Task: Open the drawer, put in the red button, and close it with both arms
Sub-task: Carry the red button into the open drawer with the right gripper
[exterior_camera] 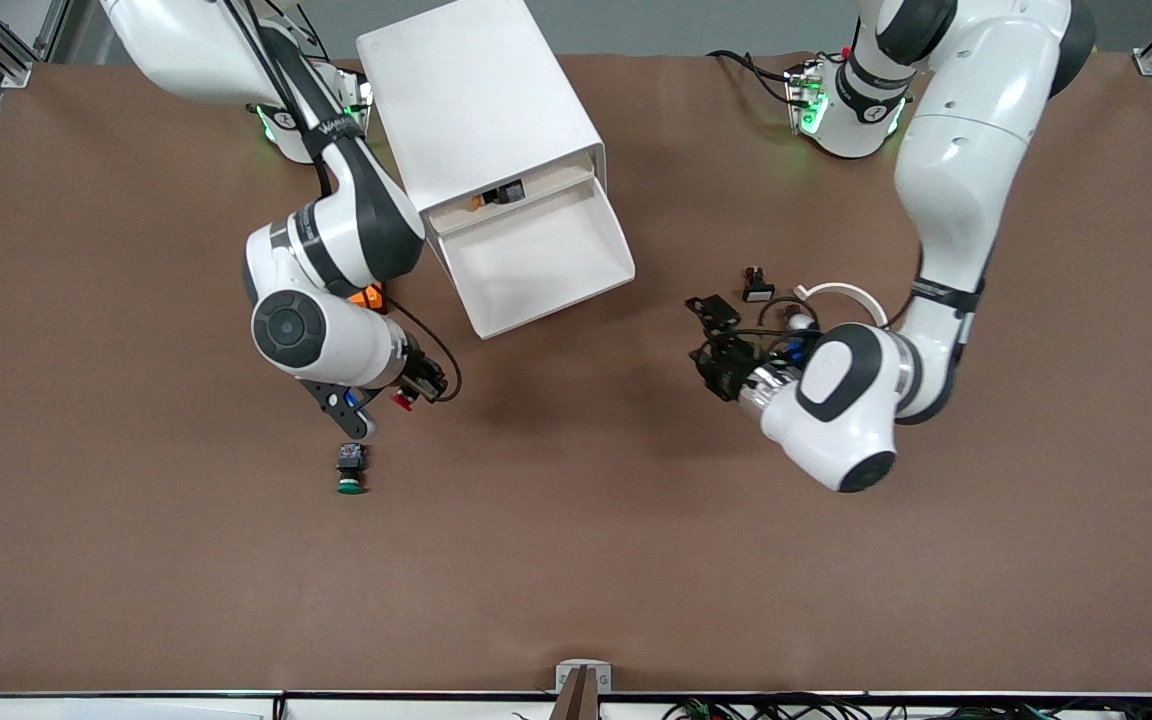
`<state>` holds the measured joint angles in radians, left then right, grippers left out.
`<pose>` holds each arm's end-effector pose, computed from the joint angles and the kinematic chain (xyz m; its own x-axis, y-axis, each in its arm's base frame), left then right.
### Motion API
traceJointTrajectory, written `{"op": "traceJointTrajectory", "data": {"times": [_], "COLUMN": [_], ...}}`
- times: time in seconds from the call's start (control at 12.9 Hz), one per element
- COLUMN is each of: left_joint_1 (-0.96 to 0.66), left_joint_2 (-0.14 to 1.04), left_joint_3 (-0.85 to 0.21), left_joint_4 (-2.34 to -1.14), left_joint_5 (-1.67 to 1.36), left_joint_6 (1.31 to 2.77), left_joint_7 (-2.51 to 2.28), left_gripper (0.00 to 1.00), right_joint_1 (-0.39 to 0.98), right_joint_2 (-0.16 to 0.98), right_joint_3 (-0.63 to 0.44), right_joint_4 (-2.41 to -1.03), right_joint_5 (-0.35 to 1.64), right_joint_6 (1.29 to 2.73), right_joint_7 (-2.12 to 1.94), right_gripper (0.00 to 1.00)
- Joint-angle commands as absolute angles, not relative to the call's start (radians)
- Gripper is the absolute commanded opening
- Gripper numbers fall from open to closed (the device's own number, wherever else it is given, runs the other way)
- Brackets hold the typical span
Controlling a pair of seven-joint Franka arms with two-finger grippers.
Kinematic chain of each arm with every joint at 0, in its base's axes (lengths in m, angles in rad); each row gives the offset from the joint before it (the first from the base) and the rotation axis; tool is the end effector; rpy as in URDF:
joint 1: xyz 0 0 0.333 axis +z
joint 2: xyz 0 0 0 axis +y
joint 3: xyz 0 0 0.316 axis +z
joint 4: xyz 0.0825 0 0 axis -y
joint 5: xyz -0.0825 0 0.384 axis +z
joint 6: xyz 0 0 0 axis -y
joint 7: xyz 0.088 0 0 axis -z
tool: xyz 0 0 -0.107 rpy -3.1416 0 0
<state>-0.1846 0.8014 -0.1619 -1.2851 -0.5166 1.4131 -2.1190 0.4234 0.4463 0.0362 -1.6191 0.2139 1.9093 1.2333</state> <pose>0.6201 -0.2610 0.2628 -0.3668 0.9189 -0.1453 0.6171 0.1234 -0.7772 0.5851 0.3036 0.3552 0.6220 -0.7438 -0.2447 -0.7500 -0.6558 0.0869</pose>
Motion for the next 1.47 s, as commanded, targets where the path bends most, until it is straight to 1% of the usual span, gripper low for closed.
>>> {"op": "traceJointTrajectory", "data": {"times": [0.0,0.16,0.39,0.54,0.7,0.78,0.85,0.93,1.01,1.16,1.24,1.32,1.4], "left_joint_1": [-0.146,-0.138,-0.132,-0.133,-0.137,-0.135,-0.132,-0.132,-0.133,-0.133,-0.132,-0.140,-0.141], "left_joint_2": [0.744,0.735,0.698,0.666,0.617,0.598,0.592,0.591,0.592,0.574,0.555,0.554,0.554], "left_joint_3": [-0.161,-0.143,-0.132,-0.138,-0.135,-0.138,-0.140,-0.144,-0.137,-0.135,-0.138,-0.140,-0.140], "left_joint_4": [-1.293,-1.289,-1.292,-1.292,-1.290,-1.290,-1.290,-1.290,-1.290,-1.287,-1.287,-1.287,-1.287], "left_joint_5": [-0.360,-0.228,-0.089,-0.039,-0.038,-0.038,-0.040,-0.038,-0.037,-0.034,-0.035,-0.034,-0.034], "left_joint_6": [1.399,1.399,1.394,1.385,1.387,1.387,1.387,1.387,1.390,1.411,1.440,1.460,1.468], "left_joint_7": [-1.954,-1.817,-1.688,-1.640,-1.548,-1.493,-1.438,-1.367,-1.256,-1.001,-0.920,-0.852,-0.815], "left_gripper": [0.99,1.00,1.00,1.00,1.00,1.00,1.00,1.00,1.00,1.00,0.99,0.99,0.99], "right_joint_1": [0.500,0.552,0.623,0.664,0.712,0.725,0.739,0.739,0.741,0.741,0.741,0.741,0.738], "right_joint_2": [0.387,0.348,0.281,0.281,0.285,0.290,0.291,0.291,0.293,0.296,0.298,0.302,0.302], "right_joint_3": [0.029,0.029,0.029,0.029,0.028,0.028,0.028,0.028,0.028,0.028,0.028,0.028,0.026], "right_joint_4": [-1.651,-1.682,-1.781,-1.807,-1.836,-1.841,-1.851,-1.853,-1.855,-1.853,-1.852,-1.844,-1.830], "right_joint_5": [0.235,0.235,0.242,0.242,0.242,0.241,0.242,0.241,0.241,0.242,0.241,0.239,0.233], "right_joint_6": [1.905,1.914,2.000,2.031,2.101,2.121,2.138,2.141,2.144,2.175,2.178,2.180,2.178], "right_joint_7": [1.414,1.535,1.670,1.738,1.785,1.814,1.825,1.830,1.830,1.833,1.833,1.826,1.819], "right_gripper": [0.03,0.05,0.04,0.04,0.05,0.06,0.10,0.16,0.32,0.57,0.76,1.00,1.00]}}
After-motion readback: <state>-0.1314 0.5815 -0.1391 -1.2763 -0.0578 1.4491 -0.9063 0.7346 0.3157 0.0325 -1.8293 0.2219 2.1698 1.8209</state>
